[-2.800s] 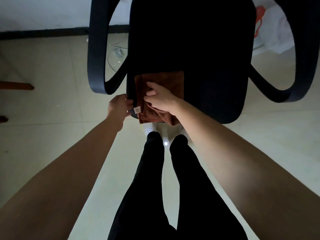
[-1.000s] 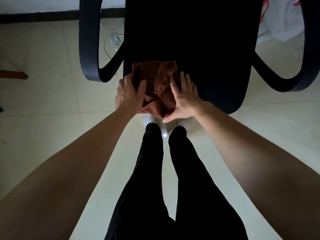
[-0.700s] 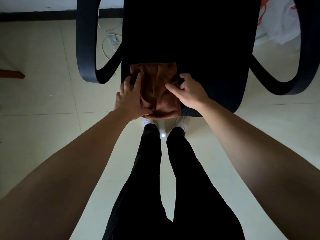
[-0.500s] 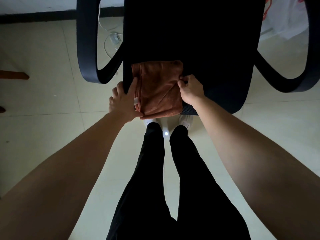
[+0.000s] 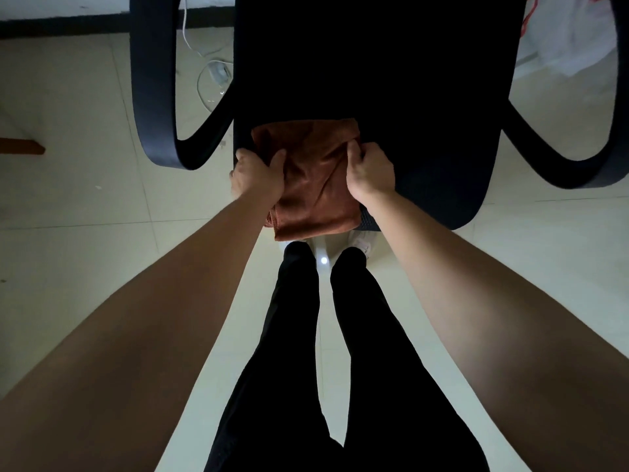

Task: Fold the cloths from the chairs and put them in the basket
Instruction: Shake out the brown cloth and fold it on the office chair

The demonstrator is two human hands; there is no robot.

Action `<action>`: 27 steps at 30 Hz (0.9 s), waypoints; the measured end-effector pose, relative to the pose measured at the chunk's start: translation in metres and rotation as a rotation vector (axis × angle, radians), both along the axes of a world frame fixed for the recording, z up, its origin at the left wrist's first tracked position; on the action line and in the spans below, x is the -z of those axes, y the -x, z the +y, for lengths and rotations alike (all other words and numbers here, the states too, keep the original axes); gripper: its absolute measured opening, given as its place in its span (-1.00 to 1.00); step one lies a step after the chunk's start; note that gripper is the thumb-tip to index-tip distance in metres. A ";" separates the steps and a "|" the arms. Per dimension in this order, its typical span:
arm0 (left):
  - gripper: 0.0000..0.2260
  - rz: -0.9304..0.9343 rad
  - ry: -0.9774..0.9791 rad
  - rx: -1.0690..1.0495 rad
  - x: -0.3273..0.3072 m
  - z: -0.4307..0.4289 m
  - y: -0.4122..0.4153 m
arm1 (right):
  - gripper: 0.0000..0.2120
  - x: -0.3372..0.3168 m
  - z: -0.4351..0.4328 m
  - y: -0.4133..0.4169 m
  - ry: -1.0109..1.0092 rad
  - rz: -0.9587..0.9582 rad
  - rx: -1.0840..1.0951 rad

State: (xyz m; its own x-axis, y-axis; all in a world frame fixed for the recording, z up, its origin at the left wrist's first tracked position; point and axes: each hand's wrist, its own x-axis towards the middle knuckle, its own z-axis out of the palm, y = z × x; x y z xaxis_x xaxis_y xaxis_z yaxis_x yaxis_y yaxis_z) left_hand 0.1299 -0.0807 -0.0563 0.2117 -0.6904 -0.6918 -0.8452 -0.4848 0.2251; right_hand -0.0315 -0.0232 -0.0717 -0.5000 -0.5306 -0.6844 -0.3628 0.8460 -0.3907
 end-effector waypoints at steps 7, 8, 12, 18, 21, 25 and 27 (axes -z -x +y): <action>-0.68 0.333 0.078 -0.206 -0.018 0.000 -0.006 | -0.56 -0.017 0.003 0.007 0.050 0.020 0.077; -0.71 0.361 0.082 -0.201 -0.027 0.001 -0.006 | -0.57 -0.026 0.006 0.009 0.069 -0.004 0.097; -0.72 0.492 0.122 -0.113 -0.085 -0.011 0.007 | -0.61 -0.086 0.008 0.030 0.181 -0.075 0.148; -0.79 0.687 0.208 0.055 -0.224 -0.033 0.065 | -0.63 -0.229 0.019 0.079 0.368 -0.141 0.365; -0.78 0.796 0.246 0.157 -0.300 -0.031 0.106 | -0.54 -0.310 0.033 0.106 0.502 -0.322 0.610; -0.72 0.901 0.253 0.252 -0.388 -0.007 0.157 | -0.46 -0.405 0.076 0.146 0.637 -0.576 0.756; -0.67 0.983 0.197 0.290 -0.425 0.011 0.181 | -0.36 -0.441 0.111 0.171 0.669 -0.544 0.659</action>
State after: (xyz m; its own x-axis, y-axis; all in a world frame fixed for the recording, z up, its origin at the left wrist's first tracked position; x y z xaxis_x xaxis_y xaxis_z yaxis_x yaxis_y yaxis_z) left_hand -0.0514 -0.0694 0.3684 -0.5757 -0.7439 -0.3392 -0.3249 -0.1726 0.9299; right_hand -0.2029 0.0873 0.3692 -0.5403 -0.6166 -0.5727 0.4461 0.3672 -0.8162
